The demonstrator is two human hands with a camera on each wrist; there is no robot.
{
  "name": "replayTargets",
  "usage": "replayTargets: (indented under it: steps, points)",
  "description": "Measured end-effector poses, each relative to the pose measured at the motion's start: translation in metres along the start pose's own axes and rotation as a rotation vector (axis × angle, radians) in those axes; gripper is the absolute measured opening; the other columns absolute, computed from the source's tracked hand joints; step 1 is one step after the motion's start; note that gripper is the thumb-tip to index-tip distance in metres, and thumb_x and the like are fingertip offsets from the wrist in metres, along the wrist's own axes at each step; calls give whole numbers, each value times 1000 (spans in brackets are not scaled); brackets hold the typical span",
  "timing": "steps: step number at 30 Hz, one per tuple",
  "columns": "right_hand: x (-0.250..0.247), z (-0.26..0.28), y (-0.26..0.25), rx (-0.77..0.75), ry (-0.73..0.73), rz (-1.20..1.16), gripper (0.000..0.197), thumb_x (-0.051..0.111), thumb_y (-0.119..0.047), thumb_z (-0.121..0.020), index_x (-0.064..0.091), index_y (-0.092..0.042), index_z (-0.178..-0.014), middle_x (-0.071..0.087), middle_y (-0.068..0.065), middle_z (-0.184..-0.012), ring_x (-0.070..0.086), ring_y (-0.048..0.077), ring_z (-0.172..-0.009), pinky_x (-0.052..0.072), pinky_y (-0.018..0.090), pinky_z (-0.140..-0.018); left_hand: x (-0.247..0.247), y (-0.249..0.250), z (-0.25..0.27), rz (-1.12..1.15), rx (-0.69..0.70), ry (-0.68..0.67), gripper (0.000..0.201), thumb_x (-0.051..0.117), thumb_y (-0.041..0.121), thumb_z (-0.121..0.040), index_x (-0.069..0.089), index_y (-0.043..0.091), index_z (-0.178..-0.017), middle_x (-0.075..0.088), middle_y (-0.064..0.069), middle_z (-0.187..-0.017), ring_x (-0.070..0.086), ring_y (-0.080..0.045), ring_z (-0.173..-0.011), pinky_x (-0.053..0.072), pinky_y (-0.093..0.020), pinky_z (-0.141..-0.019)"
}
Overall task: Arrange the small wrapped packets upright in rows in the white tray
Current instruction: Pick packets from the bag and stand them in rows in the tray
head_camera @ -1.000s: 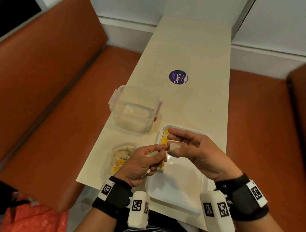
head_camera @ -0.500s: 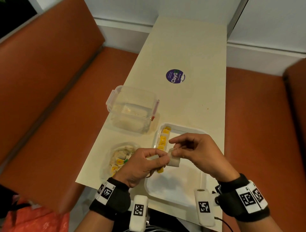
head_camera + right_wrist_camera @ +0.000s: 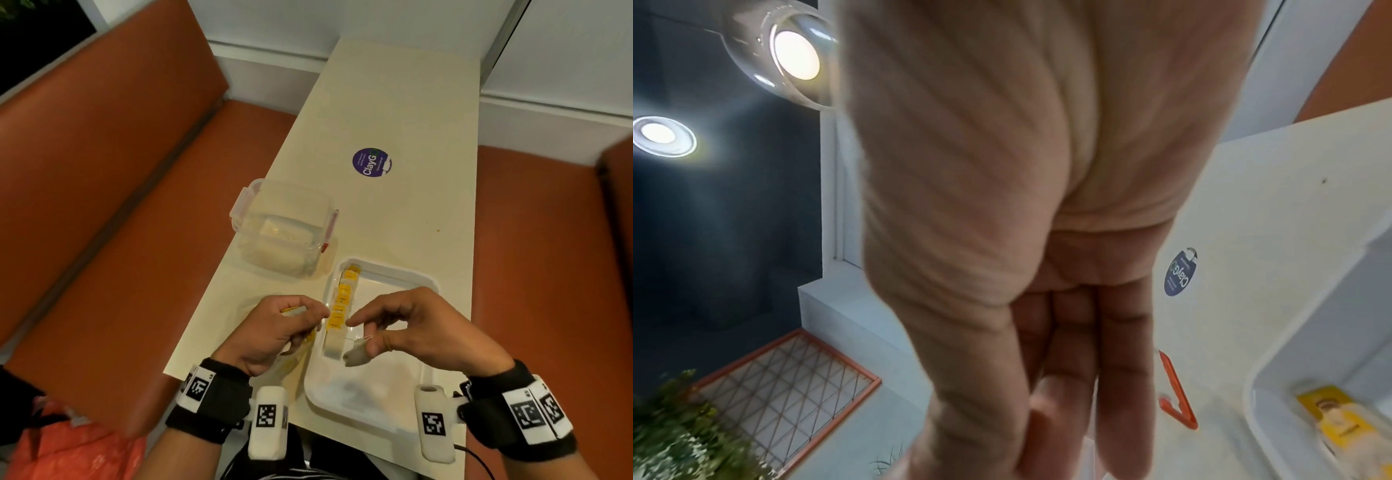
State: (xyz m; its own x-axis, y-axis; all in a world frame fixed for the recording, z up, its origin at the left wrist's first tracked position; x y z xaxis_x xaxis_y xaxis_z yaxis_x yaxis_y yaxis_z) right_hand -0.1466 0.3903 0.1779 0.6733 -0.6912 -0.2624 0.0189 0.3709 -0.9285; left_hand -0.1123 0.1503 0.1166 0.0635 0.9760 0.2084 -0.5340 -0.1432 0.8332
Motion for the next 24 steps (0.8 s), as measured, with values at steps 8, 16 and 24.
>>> replayTargets:
  steps: [8,16,24]
  points:
    - [14,-9,9,-61,44,-118,23,89,-12,-76,83,-24,-96,79,3,-87,72,20,-86,57,26,-86,26,0,1,44,24,-21,19,83,20,-83,76,8,-96,69,-14,-76,61,-16,-60,42,-20,-47]
    - [9,-8,19,-79,107,-23,12,89,-13,-77,82,-19,-85,75,1,-89,72,21,-85,58,35,-87,30,5,4,15,155,68,22,86,4,-79,76,1,-99,73,-19,-81,70,-24,-73,55,-20,-65]
    - [7,-5,8,-44,-28,122,15,87,-18,-82,81,-26,-93,79,-10,-87,74,13,-85,53,21,-84,34,4,0,-35,166,91,22,88,8,-81,79,5,-101,78,-10,-87,75,-19,-81,57,-22,-73]
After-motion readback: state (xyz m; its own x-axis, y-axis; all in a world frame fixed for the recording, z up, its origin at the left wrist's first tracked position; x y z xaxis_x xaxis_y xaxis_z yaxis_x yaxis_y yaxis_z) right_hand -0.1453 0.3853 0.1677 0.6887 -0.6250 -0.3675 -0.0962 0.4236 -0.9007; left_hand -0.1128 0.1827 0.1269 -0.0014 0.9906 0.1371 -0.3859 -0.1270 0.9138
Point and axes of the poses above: each hand's wrist, its own z-axis away from the middle knuckle, its own x-axis out of the palm, y = z × x, the point moved 2 cm from there along -z, towards the middle knuckle
